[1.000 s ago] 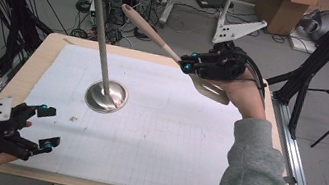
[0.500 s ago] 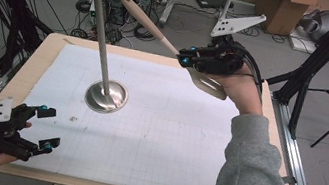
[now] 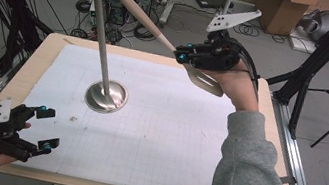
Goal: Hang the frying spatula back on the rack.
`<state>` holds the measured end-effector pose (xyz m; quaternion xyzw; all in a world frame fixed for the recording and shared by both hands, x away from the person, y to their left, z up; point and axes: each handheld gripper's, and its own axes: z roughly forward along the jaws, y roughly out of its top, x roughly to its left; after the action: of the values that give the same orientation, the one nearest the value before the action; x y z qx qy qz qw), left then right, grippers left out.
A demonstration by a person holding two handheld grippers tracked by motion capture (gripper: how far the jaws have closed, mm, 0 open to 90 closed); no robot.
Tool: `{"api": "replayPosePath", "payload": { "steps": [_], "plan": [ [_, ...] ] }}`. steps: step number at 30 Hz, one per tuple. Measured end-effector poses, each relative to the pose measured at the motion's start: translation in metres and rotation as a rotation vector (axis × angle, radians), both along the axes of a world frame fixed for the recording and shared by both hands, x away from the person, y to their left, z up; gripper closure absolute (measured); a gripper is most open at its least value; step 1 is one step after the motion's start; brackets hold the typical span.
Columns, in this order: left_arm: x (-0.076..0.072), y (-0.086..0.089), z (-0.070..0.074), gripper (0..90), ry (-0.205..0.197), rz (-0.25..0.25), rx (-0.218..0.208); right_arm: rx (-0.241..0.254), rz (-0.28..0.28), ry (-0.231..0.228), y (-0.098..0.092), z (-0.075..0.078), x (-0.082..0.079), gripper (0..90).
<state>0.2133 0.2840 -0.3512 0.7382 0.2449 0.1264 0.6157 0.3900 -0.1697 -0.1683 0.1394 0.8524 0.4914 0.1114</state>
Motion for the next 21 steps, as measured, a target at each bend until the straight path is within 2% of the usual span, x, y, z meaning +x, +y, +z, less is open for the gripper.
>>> {"api": "replayPosePath", "payload": {
  "steps": [6,16,21],
  "plan": [
    [0.000,0.000,0.000,9.1,0.001,0.000,0.004,-0.008,-0.002,0.005,0.003,-0.002,0.002,76.9],
    [0.000,0.000,-0.001,9.1,0.003,0.001,0.004,0.013,-0.005,0.028,0.006,-0.008,0.005,76.8],
    [0.000,0.000,-0.002,9.1,0.003,0.001,0.012,0.024,-0.003,0.025,0.008,-0.012,0.007,76.8]
  ]
}}
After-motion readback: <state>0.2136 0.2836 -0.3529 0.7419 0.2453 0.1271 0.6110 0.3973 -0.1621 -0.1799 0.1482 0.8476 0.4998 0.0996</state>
